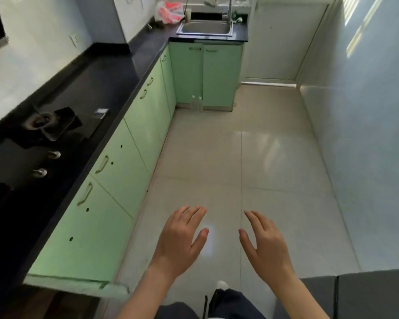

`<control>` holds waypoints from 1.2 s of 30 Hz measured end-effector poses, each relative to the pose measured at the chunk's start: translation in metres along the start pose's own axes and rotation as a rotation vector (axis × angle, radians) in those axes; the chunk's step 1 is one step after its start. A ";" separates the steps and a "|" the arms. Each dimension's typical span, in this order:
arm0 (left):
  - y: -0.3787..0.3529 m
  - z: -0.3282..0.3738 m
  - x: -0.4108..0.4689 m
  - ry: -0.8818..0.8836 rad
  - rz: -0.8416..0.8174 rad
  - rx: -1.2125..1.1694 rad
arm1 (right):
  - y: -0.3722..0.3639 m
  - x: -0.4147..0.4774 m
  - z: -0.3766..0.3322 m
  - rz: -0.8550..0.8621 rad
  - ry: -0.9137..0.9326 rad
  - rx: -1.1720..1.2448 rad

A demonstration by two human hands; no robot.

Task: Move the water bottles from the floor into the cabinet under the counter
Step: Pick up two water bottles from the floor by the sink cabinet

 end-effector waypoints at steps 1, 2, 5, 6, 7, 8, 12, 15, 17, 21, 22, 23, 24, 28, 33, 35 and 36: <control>0.001 0.003 0.024 -0.007 0.007 0.001 | 0.006 0.021 0.007 0.009 0.004 0.003; 0.002 0.005 0.046 -0.011 0.014 0.001 | 0.010 0.041 0.014 0.017 0.004 0.003; 0.006 0.005 0.106 -0.024 0.045 -0.014 | 0.018 0.098 0.032 0.055 0.002 0.015; 0.006 0.003 0.125 -0.028 0.049 -0.024 | 0.017 0.116 0.037 0.063 0.001 0.022; 0.004 -0.002 0.144 -0.027 0.052 -0.034 | 0.013 0.134 0.042 0.066 -0.002 0.031; 0.002 -0.008 0.162 -0.028 0.056 -0.040 | 0.009 0.151 0.047 0.068 -0.004 0.038; -0.018 -0.049 0.234 -0.028 0.036 -0.039 | -0.025 0.224 0.065 0.047 0.004 0.041; -0.022 -0.084 0.302 -0.044 0.027 -0.029 | -0.044 0.296 0.073 0.041 0.001 0.041; -0.012 -0.103 0.356 -0.064 0.024 -0.031 | -0.044 0.354 0.072 0.063 0.006 0.040; 0.025 -0.135 0.460 -0.086 0.080 -0.024 | -0.032 0.462 0.070 0.117 0.006 0.017; 0.035 -0.143 0.490 -0.084 0.083 -0.033 | -0.030 0.493 0.071 0.122 0.005 0.017; 0.045 -0.150 0.518 -0.086 0.094 -0.033 | -0.028 0.522 0.072 0.127 0.004 0.020; 0.054 -0.156 0.544 -0.099 0.112 -0.027 | -0.027 0.549 0.072 0.136 0.008 0.019; 0.066 -0.190 0.627 -0.084 0.125 -0.011 | -0.041 0.641 0.078 0.136 0.048 0.019; 0.035 -0.248 0.707 -0.008 0.094 -0.013 | -0.096 0.745 0.105 0.067 0.053 0.023; 0.022 -0.268 0.746 0.021 0.069 -0.017 | -0.116 0.794 0.116 0.033 0.063 0.025; 0.017 -0.278 0.768 0.039 0.056 -0.011 | -0.124 0.821 0.121 0.020 0.070 0.026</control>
Point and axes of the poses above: each hand's wrist, its own x-axis towards the middle knuckle, its own y-axis out of the back of the hand, z = x × y, the point moved 10 cm from there along x, towards the middle knuckle, and after that the axes turned 13 degrees about -x, right-handed, at the moved point
